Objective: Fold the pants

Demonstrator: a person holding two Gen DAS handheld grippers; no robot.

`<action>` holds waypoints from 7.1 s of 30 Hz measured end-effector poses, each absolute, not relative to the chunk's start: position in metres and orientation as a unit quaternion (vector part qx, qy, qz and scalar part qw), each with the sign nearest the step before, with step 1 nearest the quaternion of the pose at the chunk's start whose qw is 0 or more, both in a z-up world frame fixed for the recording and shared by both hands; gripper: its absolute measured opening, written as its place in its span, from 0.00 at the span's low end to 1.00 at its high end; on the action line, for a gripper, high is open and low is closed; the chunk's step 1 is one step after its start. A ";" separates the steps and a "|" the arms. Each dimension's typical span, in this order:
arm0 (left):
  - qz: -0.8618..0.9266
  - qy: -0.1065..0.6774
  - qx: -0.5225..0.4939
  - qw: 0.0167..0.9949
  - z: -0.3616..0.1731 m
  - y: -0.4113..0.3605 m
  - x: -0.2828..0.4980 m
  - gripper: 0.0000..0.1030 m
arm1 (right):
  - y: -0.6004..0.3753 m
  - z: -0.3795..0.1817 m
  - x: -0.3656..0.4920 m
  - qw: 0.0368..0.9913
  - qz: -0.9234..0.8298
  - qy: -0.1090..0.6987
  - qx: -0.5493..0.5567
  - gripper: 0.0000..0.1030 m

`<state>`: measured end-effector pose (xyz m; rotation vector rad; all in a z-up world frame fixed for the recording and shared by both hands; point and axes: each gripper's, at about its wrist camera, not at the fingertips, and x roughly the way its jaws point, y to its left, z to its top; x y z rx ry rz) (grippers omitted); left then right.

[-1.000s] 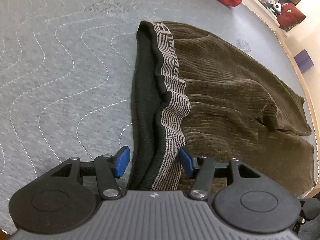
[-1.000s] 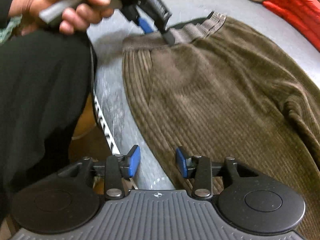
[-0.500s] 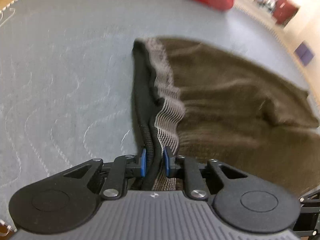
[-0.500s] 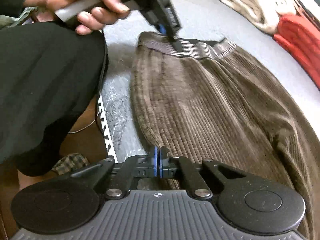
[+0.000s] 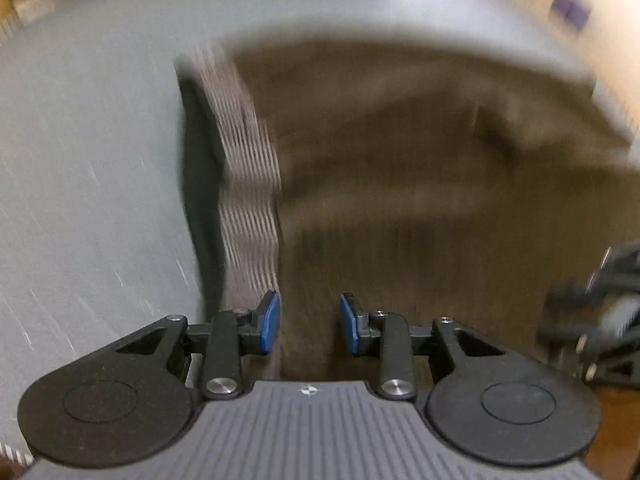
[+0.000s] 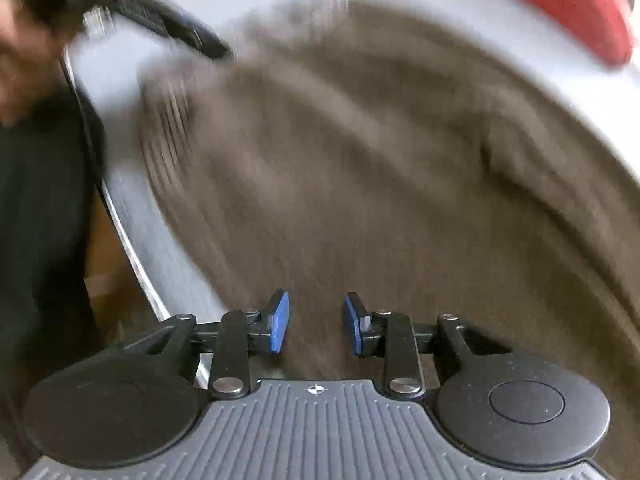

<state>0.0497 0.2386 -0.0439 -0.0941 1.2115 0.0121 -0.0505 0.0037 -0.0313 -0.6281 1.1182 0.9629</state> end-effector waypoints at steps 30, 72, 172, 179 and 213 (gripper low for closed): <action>-0.012 0.309 -0.112 0.944 0.016 0.179 -0.008 0.45 | -0.182 0.191 0.042 0.960 0.221 0.165 -0.046 0.81; 0.058 0.404 -0.096 0.908 -0.007 0.289 0.223 0.46 | -0.290 0.114 0.114 0.951 0.091 0.294 -0.018 0.55; 0.065 0.395 -0.323 0.857 -0.061 0.239 0.062 0.16 | -0.292 0.086 0.131 0.913 0.020 0.398 0.087 0.24; 0.071 0.407 -0.308 0.857 -0.066 0.236 0.071 0.22 | -0.305 0.084 0.134 0.913 0.013 0.399 0.087 0.24; 0.088 0.330 -0.169 0.925 -0.045 0.209 0.070 0.18 | -0.347 -0.060 0.302 0.833 -0.013 0.455 0.315 0.32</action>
